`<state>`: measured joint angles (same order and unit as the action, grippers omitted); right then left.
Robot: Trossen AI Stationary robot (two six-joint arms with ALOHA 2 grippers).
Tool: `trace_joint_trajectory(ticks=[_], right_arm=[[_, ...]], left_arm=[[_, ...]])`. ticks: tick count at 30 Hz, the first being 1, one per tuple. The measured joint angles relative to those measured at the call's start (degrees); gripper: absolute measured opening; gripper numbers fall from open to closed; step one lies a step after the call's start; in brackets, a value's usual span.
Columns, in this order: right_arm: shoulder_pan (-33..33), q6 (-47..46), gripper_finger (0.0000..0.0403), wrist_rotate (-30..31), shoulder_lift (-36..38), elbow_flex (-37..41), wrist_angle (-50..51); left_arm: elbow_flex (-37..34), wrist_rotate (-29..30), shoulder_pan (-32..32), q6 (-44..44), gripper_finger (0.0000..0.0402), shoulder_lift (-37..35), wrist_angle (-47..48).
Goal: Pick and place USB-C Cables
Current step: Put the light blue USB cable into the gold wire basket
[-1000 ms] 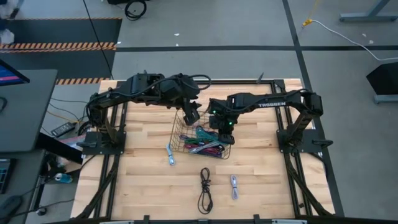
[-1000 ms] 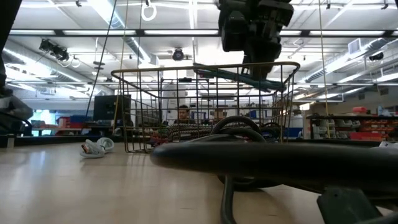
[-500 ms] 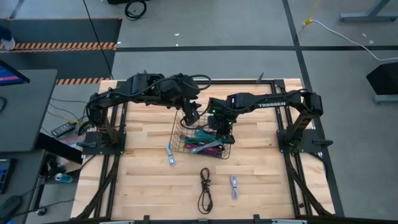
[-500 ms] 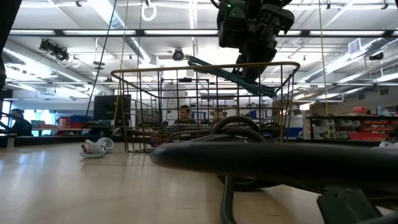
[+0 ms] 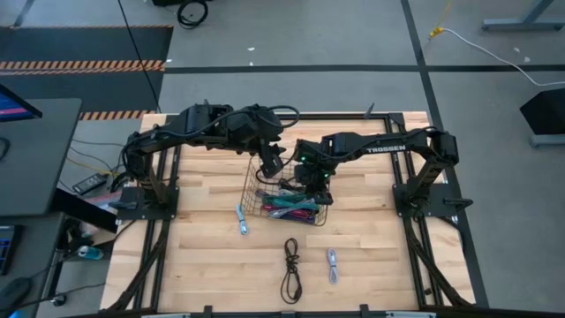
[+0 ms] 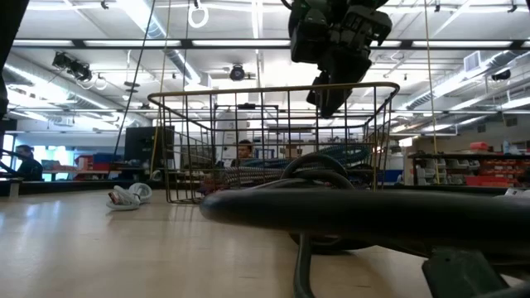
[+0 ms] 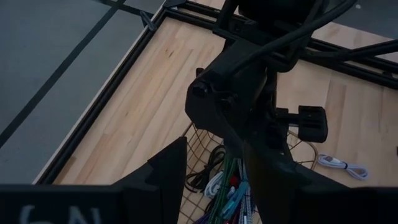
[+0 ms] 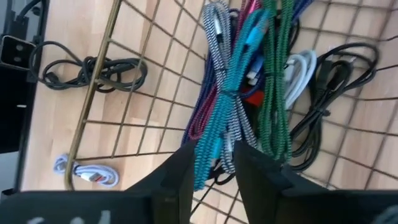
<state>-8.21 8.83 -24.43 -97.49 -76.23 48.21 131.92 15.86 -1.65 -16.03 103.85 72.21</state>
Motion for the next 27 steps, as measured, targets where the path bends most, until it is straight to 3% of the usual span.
trace_joint_trajectory(ticks=[5, 10, 22, 27], right_arm=[[-0.5, 0.7, 0.0121, 2.5, 0.0, -2.5, 0.4], [-2.2, 4.6, 0.0122, 4.6, 0.0, -10.8, 7.5], [-10.6, 15.1, 0.0122, 28.2, 0.1, -39.4, 30.8], [-16.8, 15.1, 0.0122, 33.8, 3.4, -44.7, 31.3]], left_arm=[[0.0, 0.0, 0.0, -0.4, 0.0165, 0.0, 0.0], [0.0, 0.2, 0.0, -1.8, 0.0165, 0.0, -0.1], [0.1, 0.7, -0.2, -5.3, 0.0165, -0.1, 1.7], [0.1, 4.2, -0.1, -8.9, 0.0165, -0.1, 5.0]])
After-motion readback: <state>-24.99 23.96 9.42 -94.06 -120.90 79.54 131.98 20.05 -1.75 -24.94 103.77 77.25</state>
